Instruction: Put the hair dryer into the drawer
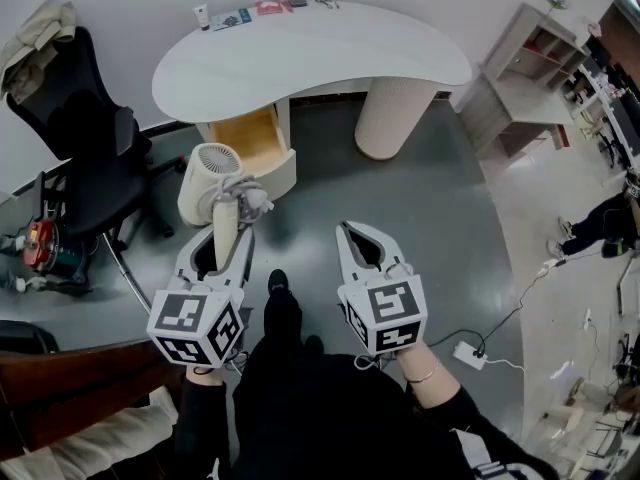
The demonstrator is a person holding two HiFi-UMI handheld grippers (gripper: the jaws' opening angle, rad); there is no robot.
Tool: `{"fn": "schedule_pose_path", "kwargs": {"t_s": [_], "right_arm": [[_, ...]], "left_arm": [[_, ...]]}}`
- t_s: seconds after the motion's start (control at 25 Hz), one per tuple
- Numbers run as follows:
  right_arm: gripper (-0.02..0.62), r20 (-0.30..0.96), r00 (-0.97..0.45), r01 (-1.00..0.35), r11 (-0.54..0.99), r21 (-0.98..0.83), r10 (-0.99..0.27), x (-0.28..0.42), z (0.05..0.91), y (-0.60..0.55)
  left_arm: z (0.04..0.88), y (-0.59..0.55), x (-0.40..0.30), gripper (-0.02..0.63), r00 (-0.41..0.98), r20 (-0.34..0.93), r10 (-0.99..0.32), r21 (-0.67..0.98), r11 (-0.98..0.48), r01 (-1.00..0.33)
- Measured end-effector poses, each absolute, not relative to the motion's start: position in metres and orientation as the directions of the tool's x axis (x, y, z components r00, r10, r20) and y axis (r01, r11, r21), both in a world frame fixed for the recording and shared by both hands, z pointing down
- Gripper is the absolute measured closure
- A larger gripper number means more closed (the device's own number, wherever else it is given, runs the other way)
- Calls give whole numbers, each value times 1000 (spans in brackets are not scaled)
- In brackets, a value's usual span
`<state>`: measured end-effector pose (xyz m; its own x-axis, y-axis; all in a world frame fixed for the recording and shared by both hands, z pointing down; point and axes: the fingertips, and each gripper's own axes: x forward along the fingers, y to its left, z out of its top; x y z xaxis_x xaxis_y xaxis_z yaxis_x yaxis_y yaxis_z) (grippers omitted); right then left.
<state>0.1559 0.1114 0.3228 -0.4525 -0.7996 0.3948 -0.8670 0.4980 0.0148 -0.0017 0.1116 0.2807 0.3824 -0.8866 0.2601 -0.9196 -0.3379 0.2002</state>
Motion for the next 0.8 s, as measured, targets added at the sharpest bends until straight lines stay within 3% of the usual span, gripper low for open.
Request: {"fn": "schedule_pose_path", "kwargs": {"t_s": [0.8], "right_arm": [[594,491,-384,-894,448,13,-782,86,345,-29]], "left_arm": [[315,-33,-70,451,456,332,-826,291,-371,-882]]}}
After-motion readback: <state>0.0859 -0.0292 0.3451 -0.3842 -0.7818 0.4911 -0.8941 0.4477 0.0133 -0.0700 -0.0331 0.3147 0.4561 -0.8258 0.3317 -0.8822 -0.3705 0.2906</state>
